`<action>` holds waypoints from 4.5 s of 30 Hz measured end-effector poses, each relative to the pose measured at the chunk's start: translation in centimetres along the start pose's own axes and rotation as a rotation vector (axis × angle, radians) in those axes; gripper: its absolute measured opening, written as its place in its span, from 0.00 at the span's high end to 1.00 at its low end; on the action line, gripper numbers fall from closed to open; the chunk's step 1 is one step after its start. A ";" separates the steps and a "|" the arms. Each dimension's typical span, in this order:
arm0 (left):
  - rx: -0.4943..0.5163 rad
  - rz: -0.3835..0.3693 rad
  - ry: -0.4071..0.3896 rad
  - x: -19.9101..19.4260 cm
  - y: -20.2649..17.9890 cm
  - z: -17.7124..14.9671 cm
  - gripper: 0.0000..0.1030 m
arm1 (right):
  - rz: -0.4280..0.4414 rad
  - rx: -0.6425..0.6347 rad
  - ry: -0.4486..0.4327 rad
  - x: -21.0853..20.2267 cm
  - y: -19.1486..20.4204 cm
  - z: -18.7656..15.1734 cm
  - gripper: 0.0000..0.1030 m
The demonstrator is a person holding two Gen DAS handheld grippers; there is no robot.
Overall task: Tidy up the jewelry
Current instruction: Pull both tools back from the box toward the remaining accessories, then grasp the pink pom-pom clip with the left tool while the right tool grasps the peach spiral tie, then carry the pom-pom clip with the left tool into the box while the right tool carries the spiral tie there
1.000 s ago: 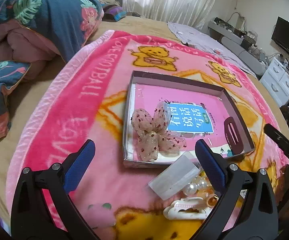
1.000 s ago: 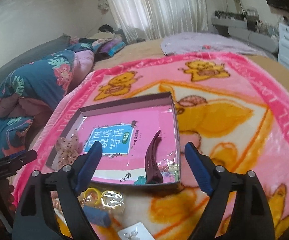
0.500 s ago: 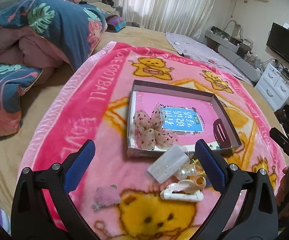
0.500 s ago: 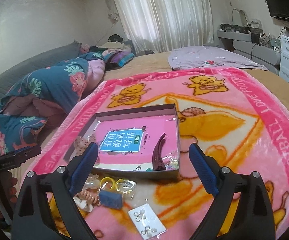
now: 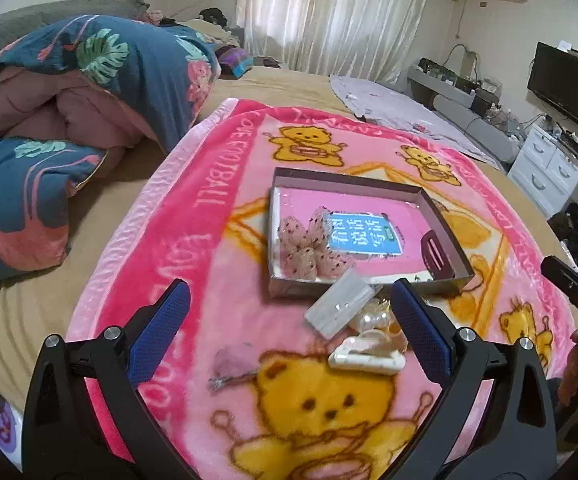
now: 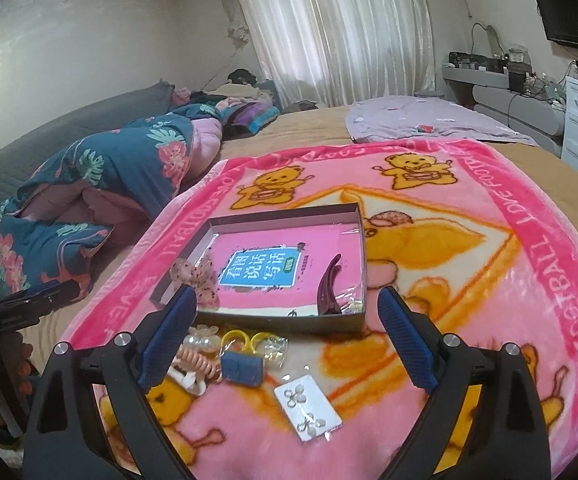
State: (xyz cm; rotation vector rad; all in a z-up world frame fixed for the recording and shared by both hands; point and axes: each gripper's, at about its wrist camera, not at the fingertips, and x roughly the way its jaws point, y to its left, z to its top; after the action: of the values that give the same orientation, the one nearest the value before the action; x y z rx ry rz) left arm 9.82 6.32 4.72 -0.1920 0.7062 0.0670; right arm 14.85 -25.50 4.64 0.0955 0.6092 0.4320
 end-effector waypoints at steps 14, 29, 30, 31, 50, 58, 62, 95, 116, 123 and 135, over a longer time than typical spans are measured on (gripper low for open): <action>0.006 0.039 0.018 -1.7 1.2 -2.1 0.09 | 0.001 -0.056 0.022 -1.6 1.5 -1.7 0.11; -0.021 0.086 0.096 -1.0 3.7 -5.3 0.09 | 0.039 -0.151 0.096 -0.9 4.5 -4.0 0.11; -0.022 0.088 0.101 -0.9 3.8 -5.4 0.09 | 0.041 -0.161 0.102 -0.8 4.8 -4.2 0.11; -0.021 0.091 0.105 -0.8 4.0 -5.6 0.09 | 0.044 -0.170 0.107 -0.7 5.1 -4.4 0.11; -0.048 0.098 0.208 2.4 5.5 -7.6 0.09 | 0.094 -0.297 0.221 3.6 9.4 -7.5 0.11; -0.077 0.090 0.234 3.9 6.2 -8.0 0.09 | 0.090 -0.333 0.245 6.5 10.5 -7.7 0.12; -0.066 0.072 0.238 4.5 5.8 -8.1 0.09 | 0.078 -0.337 0.258 8.0 10.6 -7.6 0.16; -0.029 0.060 0.250 8.5 3.4 -7.5 0.66 | 0.134 -0.220 0.231 10.6 7.8 -5.5 0.84; 0.014 -0.045 0.134 4.8 -1.5 -4.7 0.66 | 0.185 -0.131 0.156 5.6 4.9 -4.1 0.84; 0.033 -0.073 0.124 4.6 -3.3 -4.0 0.66 | 0.169 -0.095 0.119 4.4 3.1 -3.2 0.84; 0.067 -0.122 0.107 4.9 -5.9 -2.4 0.66 | 0.149 -0.049 0.061 2.7 0.8 -1.9 0.84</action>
State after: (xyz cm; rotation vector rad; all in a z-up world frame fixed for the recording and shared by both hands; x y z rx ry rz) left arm 12.75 0.00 0.65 -0.1748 0.8010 -0.0842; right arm 15.42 -23.68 1.83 0.0816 0.6536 0.5952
